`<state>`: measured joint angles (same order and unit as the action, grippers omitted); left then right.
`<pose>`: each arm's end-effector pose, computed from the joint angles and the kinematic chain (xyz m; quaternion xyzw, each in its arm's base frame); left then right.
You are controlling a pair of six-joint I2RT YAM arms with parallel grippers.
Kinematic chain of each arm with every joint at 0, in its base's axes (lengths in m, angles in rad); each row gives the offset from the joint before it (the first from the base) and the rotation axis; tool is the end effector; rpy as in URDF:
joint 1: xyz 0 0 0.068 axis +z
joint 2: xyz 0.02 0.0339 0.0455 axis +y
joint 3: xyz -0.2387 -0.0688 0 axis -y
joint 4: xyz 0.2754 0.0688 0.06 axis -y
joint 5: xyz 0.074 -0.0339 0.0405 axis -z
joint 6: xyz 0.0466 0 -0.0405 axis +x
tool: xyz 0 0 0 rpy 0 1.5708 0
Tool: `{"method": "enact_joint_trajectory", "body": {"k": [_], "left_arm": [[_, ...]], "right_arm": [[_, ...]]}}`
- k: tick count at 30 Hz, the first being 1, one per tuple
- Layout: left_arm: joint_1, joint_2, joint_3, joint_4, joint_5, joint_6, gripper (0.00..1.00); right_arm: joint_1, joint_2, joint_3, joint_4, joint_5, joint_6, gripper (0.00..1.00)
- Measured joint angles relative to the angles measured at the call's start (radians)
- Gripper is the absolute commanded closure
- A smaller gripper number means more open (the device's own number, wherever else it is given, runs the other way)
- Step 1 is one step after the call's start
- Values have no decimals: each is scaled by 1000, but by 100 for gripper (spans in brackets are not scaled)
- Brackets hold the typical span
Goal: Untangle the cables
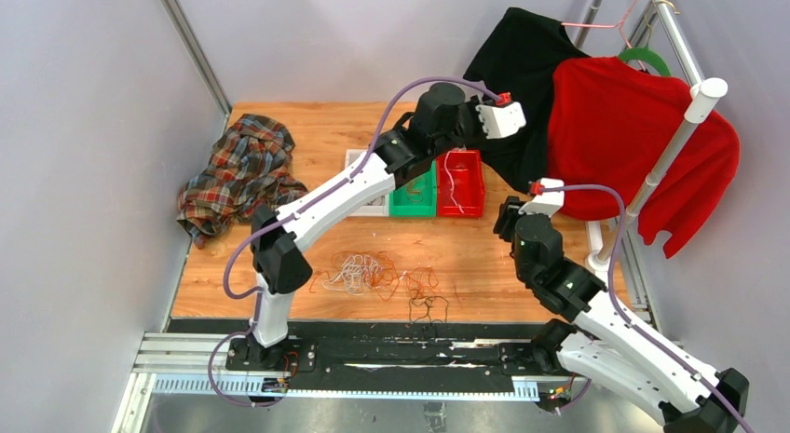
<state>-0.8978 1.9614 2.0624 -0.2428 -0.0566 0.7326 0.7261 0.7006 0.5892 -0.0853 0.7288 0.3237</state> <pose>0.3126 -0.3879 0.4047 0.5369 0.5313 -0.0327 0.6545 0.1885 0.1259 0.2751 0.0771 0.7530 0.0585 0.6509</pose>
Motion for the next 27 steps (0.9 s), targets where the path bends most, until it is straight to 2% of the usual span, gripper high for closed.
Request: {"method": "enact_joint_trajectory", "body": {"k": [8, 17, 27], "left_arm": [[0, 36, -40, -30, -12, -74, 100], [0, 60, -97, -135, -33, -123, 100], [0, 164, -72, -159, 65, -199, 100]], "right_arm": [[-31, -43, 0, -19, 18, 22, 55], [-47, -37, -12, -56, 24, 74, 57], [-47, -36, -18, -73, 26, 112, 57]]}}
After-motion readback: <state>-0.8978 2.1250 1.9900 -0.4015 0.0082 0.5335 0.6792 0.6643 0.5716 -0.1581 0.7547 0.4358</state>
